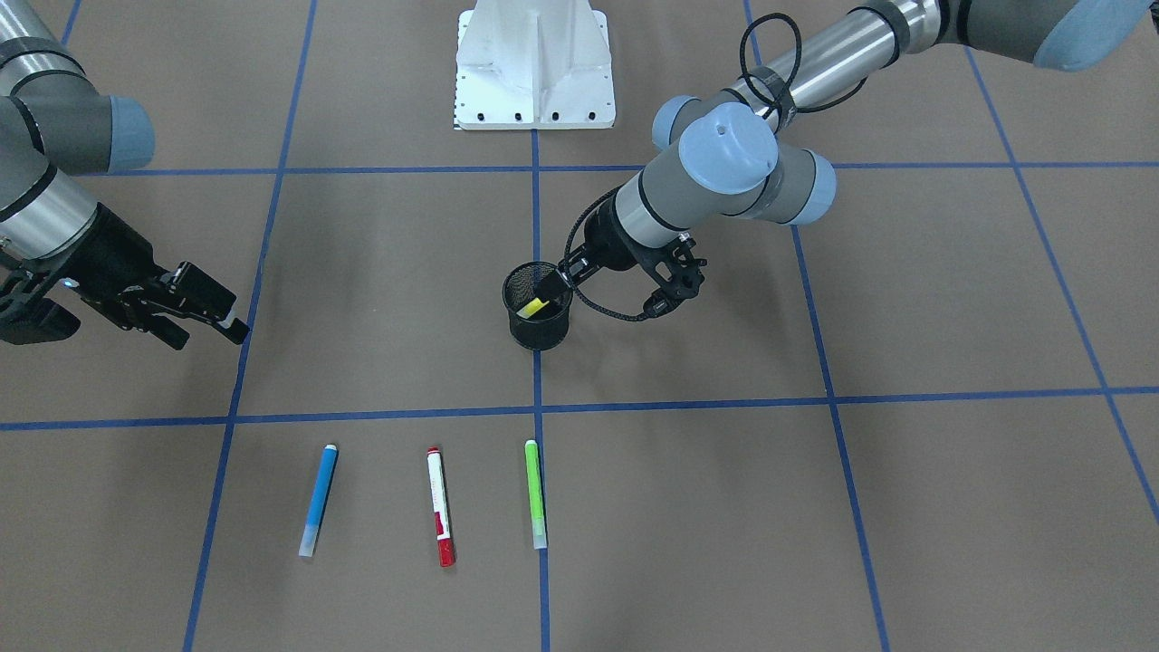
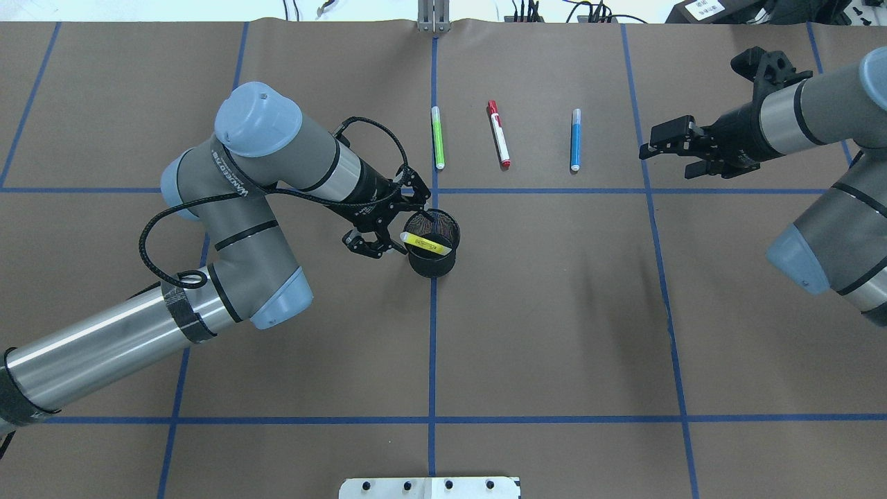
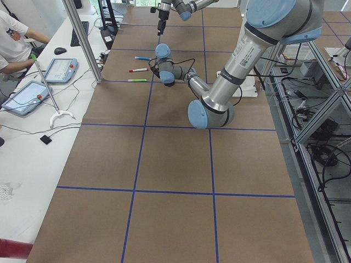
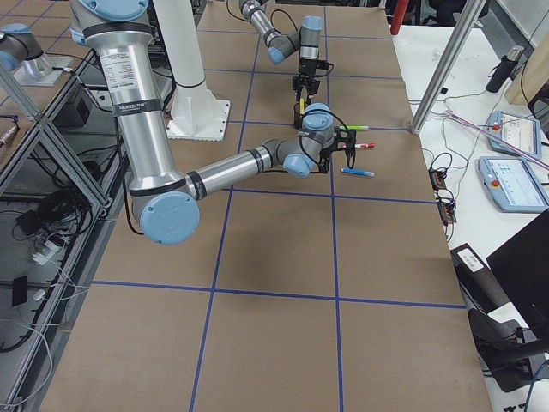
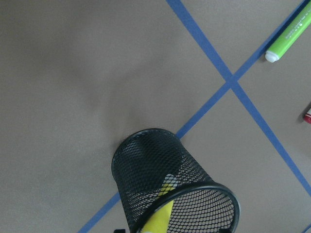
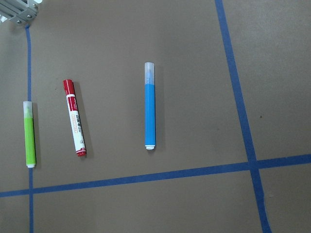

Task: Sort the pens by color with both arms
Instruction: 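Lift the yellow highlighter out of the cup with the left gripper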

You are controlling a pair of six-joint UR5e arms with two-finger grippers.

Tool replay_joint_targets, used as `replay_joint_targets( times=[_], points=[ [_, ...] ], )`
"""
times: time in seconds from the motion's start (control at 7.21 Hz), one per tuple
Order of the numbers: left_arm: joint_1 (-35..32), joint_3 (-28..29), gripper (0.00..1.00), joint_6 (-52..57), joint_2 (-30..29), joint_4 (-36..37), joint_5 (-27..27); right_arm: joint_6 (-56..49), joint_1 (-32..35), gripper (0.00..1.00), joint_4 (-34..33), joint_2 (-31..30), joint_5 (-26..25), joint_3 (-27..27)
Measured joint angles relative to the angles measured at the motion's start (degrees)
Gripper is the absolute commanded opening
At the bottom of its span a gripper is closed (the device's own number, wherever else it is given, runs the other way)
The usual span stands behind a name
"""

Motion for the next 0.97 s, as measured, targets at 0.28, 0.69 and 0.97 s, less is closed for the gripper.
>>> replay_joint_targets(
  times=[0.28,0.69,0.97],
  points=[
    [-0.04,-0.03,0.23,-0.32,0.03,0.06,0.0,0.02,0.0,0.99,0.06,-0.07,0.03,0.0],
    [-0.29,-0.14,0.0,-0.6,0.08,0.13,0.0,0.05,0.0,0.99,0.09,-0.07,0.03,0.05],
    [-1.0,-1.03,0.0,-0.76,0.06,0.15,-0.05,0.07,0.0,0.99,0.09,-0.09,0.03,0.08]
  ],
)
